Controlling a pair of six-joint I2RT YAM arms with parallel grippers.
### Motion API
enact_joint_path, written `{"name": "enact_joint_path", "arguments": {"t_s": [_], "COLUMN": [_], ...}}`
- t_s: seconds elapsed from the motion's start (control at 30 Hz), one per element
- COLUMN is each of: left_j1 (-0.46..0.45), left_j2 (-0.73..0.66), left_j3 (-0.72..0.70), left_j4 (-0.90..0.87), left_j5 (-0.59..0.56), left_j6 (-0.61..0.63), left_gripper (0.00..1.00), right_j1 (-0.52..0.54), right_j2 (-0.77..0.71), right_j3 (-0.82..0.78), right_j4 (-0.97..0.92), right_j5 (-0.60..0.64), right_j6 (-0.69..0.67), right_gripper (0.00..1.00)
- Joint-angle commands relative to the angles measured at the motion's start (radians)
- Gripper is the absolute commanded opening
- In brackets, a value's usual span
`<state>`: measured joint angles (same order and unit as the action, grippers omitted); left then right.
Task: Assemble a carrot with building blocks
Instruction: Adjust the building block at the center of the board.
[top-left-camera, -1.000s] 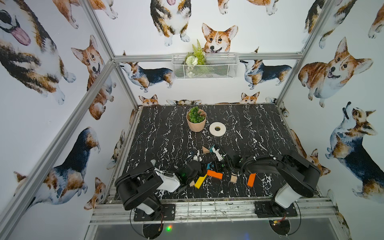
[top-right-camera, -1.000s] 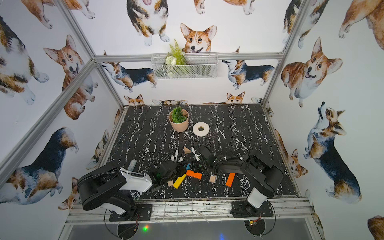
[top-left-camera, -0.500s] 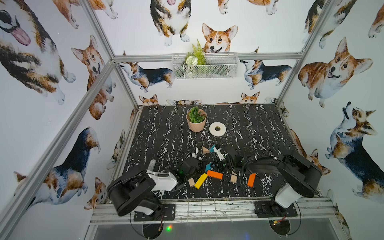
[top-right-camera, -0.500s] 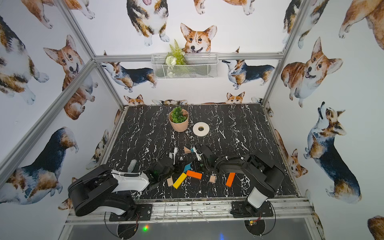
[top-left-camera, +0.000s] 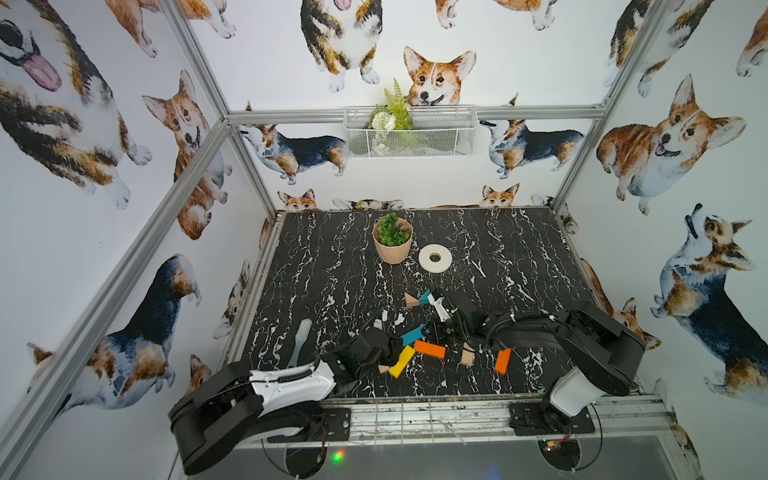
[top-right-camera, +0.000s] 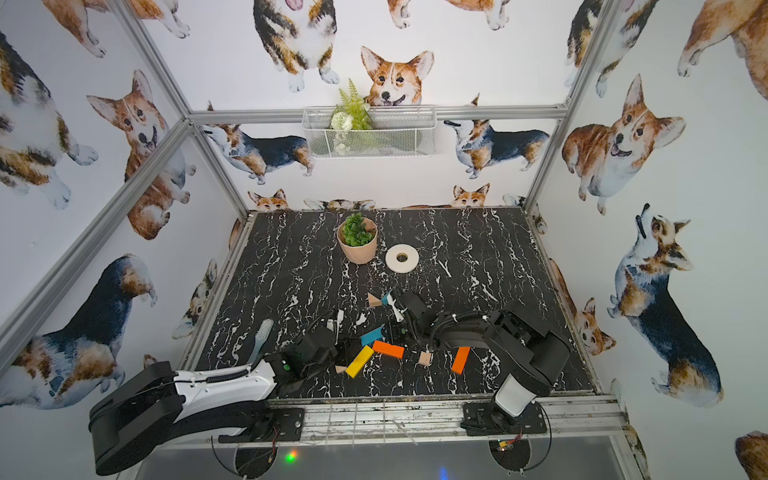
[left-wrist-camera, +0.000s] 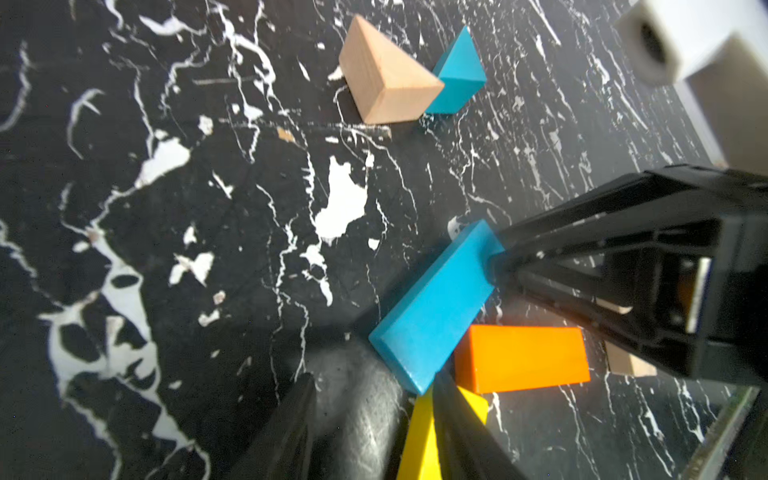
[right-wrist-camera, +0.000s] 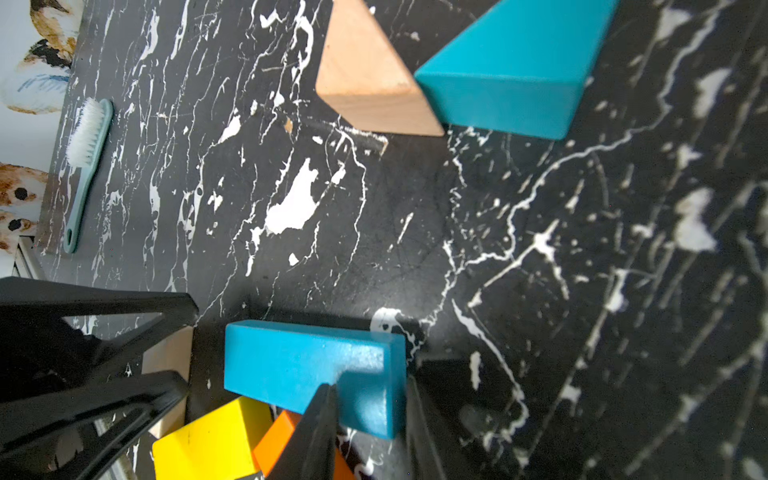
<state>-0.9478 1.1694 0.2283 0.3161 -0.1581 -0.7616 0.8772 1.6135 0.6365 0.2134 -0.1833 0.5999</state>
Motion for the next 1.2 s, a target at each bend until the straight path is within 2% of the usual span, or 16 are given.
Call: {"name": "enact_joint_path", "arguments": {"t_s": [0.0,0.3,0.43,0.67,1.0,1.17], "left_j1": [-0.019,-0.064,-0.062,-0.025,0.077,0.091], "left_j2": [0.061,0.262,0.311,0.374,0.464,0.519], "left_j3": [0.014,0.071,0.101,0.179,0.213,0.235], "left_j4": [0.081,0.24,0.239,0.216,0.313,0.354], "left_j5": [0.024,0.041,0.013,0.013,0.109,0.147], "left_j6": [-0.034,-0.051,-0.027,0.03,0.061,0.053], "left_gripper": [0.48,0.47,0.47,0.46,0.43,0.42], "right_j1": [0.004,0.012,0.016,0.0,-0.022,-0.031], "right_j2": [-0.001,0.012,0.008,0.033,0.062,0.074], "right_j3": [-0.001,0.004,0.005,0.025,0.096,0.108], "right_j4": [-0.006,-0.002,-0.009,-0.019,-0.076,-0.084], "right_j5": [0.012,0.012,0.011,0.013,0.008,0.012], "right_j6": [0.014,0.019,0.015,-0.003,-0.04,-0.052], "right_gripper": [0.32,0.32,0.32,0.32,0.32,0.32]}}
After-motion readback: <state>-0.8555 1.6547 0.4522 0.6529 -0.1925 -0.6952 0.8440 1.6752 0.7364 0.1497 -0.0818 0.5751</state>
